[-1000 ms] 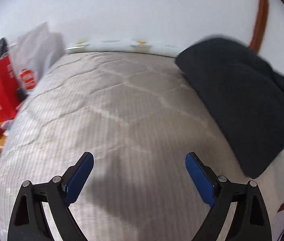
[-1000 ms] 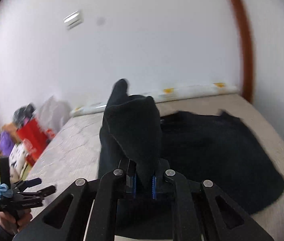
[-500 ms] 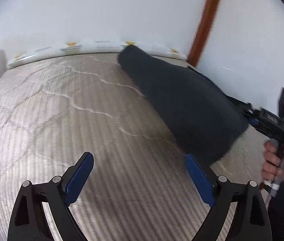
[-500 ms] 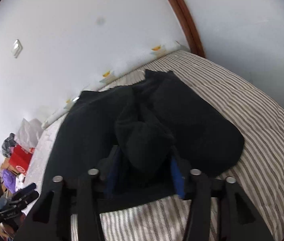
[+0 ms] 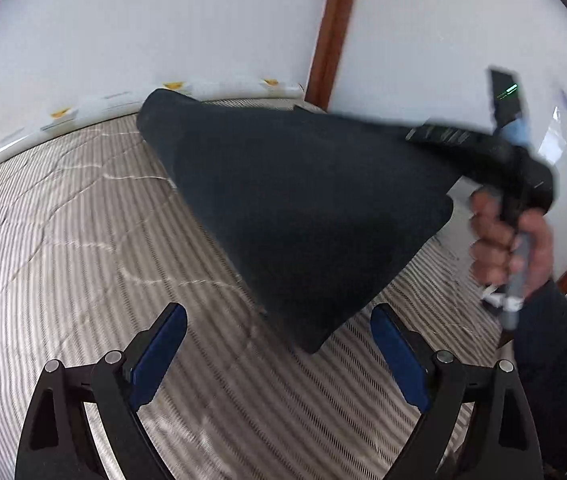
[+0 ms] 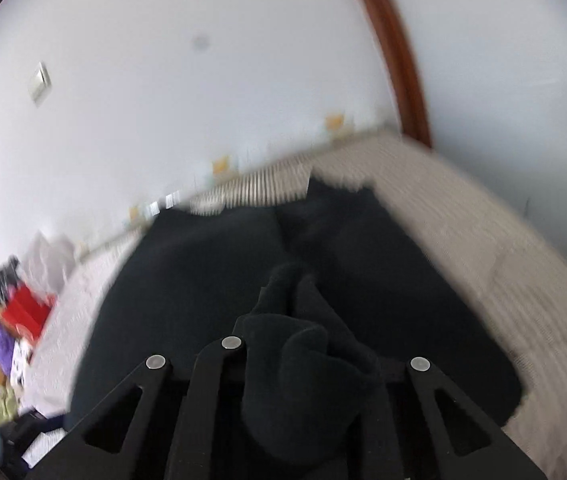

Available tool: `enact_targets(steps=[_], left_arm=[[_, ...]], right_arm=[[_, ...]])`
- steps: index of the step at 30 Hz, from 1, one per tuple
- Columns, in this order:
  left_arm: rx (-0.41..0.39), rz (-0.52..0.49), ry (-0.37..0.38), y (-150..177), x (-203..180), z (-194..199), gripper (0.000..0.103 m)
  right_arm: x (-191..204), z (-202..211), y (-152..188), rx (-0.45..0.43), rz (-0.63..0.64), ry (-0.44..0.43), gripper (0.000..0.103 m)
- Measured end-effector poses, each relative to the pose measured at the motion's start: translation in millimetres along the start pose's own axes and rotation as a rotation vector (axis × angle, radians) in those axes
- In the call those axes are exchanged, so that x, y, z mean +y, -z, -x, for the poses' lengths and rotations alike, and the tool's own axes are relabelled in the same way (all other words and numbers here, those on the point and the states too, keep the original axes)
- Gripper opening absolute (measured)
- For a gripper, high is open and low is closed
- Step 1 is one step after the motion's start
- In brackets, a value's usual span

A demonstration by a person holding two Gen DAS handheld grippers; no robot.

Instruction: Fold small clothes

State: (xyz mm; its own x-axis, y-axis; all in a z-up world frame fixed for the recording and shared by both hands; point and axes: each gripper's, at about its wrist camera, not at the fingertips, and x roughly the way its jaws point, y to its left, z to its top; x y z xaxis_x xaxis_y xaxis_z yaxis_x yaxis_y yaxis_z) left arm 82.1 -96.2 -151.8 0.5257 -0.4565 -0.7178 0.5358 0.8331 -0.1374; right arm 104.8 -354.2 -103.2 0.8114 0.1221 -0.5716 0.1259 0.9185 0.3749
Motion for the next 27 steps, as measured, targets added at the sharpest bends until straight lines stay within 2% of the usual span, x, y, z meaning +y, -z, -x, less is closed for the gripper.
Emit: enact_targets(steps=[1,5,11,14,15,17,18,19,20,24,25,26,27], left_arm=[[0.004,-0.008,-0.009,-1.5,-2.8,-5.1,0.092],[0.020,-0.011,-0.020,-6.0,-10.6,-22.9,0.092],[0.017,-0.023,-0.029,-9.7,-20.9,-31.0,0.092],[0.013,-0.035,-0.039,-10.5,-23.4,-33.7,0.087],[0.017,-0.032,-0.038,-12.7,-22.5,-36.6,0.083],[0.020,-0.022,-0.030,-14.4,-21.3,-37.5,0.079],[0.016,-0.016,-0.025,-14.8,-19.9,-36.8,0.073],[0.012,-0.012,-0.023,-15.0,-19.0,-36.6,0.069],[0.011,-0.009,-0.021,-15.4,-18.1,-36.7,0.062],[-0.003,0.005,-0.022,-15.0,-16.5,-33.6,0.045],[-0.009,0.010,-0.022,-15.9,-15.2,-34.2,0.042],[-0.016,0.016,-0.018,-15.7,-13.7,-32.7,0.037],[-0.025,0.020,-0.019,-15.5,-11.8,-30.1,0.032]], right_arm=[[-8.2,10.0,-4.2,-0.030,-0.017,-0.019,0.013],[-27.3,20.7,-10.2,-0.088,0.014,0.069,0.013],[-58.2,13.2,0.3,-0.043,-0.009,0.081,0.013],[-61.3,6.5,4.2,-0.017,-0.001,0.090,0.017],[-61.4,4.8,4.4,-0.008,0.005,0.100,0.020],[-61.0,7.7,4.3,0.003,0.025,0.141,0.040],[-62.2,10.8,4.1,-0.009,0.026,0.164,0.045],[-64.6,13.6,3.9,-0.013,0.020,0.202,0.055],[-67.2,14.3,4.7,-0.003,0.016,0.215,0.059],[-78.0,-0.4,10.8,0.109,-0.025,0.187,0.058],[-80.5,-2.5,11.8,0.123,-0.053,0.165,0.050],[-81.3,-2.6,12.1,0.125,-0.071,0.134,0.036],[-80.4,-3.0,12.0,0.126,-0.084,0.092,0.032]])
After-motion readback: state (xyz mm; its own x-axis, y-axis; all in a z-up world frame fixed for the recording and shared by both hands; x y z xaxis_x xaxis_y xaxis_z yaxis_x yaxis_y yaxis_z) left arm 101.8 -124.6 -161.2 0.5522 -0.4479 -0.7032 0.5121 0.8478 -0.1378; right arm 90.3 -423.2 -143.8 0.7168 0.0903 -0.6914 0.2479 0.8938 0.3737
